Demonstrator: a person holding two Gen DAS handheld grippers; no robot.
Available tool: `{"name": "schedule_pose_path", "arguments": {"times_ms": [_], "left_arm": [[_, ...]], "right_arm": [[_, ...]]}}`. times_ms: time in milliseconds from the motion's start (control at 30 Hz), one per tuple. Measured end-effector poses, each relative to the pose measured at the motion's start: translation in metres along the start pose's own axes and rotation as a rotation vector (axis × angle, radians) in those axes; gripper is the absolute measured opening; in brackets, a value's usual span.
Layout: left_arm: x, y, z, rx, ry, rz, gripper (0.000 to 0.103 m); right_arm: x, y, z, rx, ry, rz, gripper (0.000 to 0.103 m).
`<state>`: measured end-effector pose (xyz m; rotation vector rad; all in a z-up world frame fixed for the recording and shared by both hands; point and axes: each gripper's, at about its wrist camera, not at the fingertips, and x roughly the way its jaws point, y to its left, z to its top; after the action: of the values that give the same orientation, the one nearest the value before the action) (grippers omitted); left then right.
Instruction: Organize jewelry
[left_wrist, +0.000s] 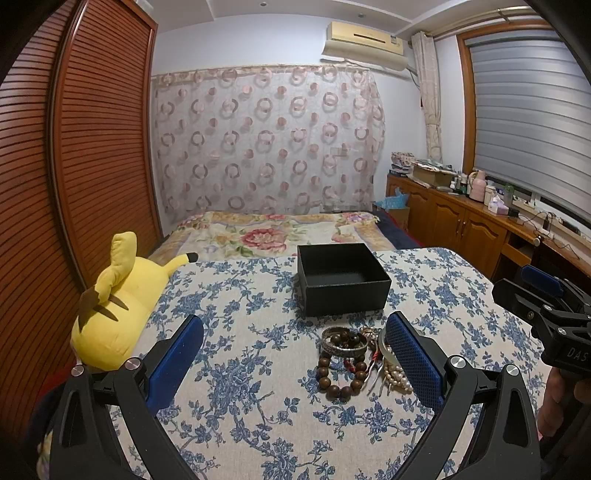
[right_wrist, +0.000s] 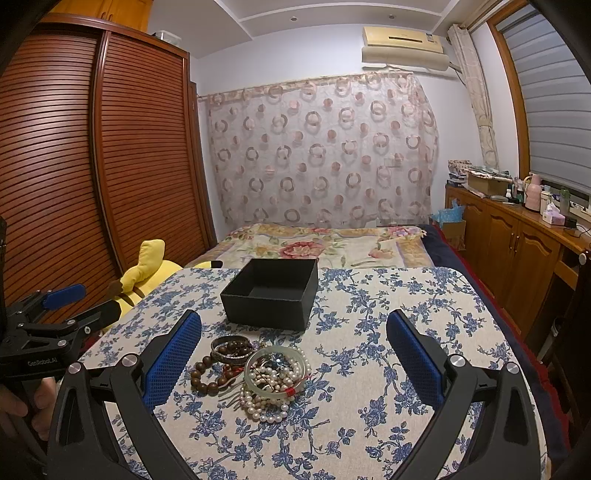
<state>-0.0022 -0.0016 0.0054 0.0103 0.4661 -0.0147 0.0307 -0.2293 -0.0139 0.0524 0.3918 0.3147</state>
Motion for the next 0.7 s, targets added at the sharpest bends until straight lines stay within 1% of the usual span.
{"name": "schedule_pose_path", "arguments": {"times_ms": [300,700], "left_arm": [[0.003,-0.005,0.000,0.002,0.010,-0.003,0.096],[0.035,0.003,-0.023,-0.002,0.099,-0.038,0.096]], "right_arm": [[0.001,0.001,-0.002,-0.001,0.011,-0.001,0.101],[0.021,0.006,-0.016,-0.017,0.074,0.005,0.101]]}}
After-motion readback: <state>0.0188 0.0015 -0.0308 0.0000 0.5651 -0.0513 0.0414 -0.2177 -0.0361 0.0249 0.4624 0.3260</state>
